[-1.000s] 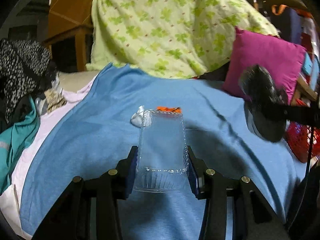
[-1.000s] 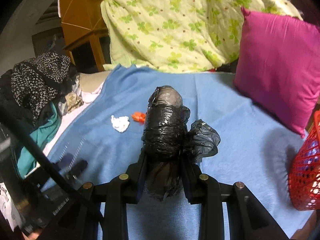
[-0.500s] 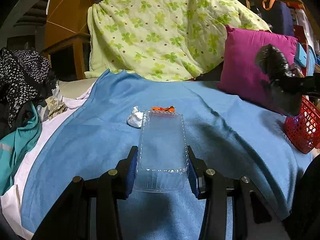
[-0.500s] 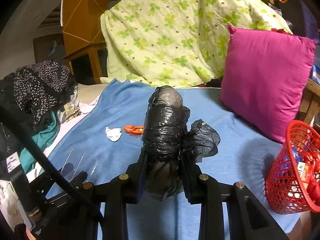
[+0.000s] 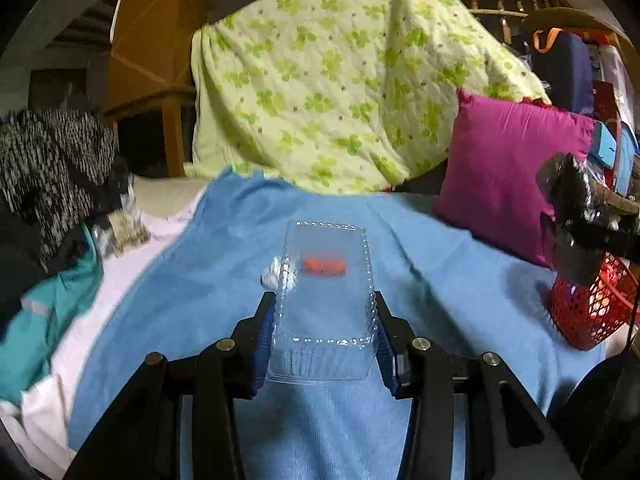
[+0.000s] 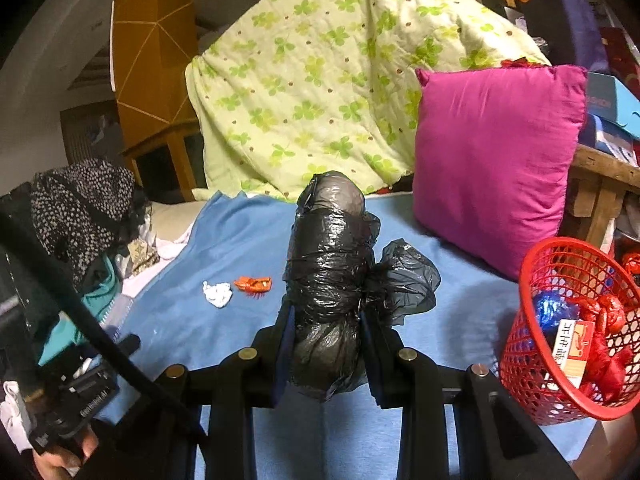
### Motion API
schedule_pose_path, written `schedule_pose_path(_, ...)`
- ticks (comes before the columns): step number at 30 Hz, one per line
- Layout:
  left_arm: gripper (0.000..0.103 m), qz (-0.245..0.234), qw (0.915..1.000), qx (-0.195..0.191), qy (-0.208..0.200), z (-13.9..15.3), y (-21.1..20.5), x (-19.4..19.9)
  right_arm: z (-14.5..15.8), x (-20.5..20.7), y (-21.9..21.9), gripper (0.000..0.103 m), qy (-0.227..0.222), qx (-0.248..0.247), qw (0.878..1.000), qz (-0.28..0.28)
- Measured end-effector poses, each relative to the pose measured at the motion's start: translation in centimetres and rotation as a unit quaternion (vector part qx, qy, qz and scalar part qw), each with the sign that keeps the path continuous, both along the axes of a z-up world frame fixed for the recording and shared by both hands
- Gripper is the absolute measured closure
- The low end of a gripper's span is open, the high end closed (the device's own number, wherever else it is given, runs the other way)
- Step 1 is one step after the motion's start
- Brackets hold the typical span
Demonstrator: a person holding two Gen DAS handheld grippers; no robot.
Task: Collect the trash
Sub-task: 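Carry the clear tray and black bundle over the red basket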
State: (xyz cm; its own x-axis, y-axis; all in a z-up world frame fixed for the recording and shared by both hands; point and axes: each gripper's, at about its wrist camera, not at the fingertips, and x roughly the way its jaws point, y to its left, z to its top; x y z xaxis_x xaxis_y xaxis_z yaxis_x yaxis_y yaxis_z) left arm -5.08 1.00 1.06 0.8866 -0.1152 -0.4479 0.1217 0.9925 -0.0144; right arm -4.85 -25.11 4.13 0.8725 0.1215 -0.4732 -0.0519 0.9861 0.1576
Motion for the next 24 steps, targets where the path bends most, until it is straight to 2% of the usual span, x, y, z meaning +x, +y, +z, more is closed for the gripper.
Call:
schedule_pose_path(11,0.056,0.009,0.9980,0.044,-0.044,5.8,-3.4,-2.9,2.2,-2.9,-1.7,0.070,-0.035,0.021,0.999,-0.003)
schedule_pose_path(24,0.056,0.004,0.9947,0.070,-0.074,8.9,-6.2,-5.3,3.8,-5.5,-3.4,0.070,-0.065,0.044,0.997,-0.005)
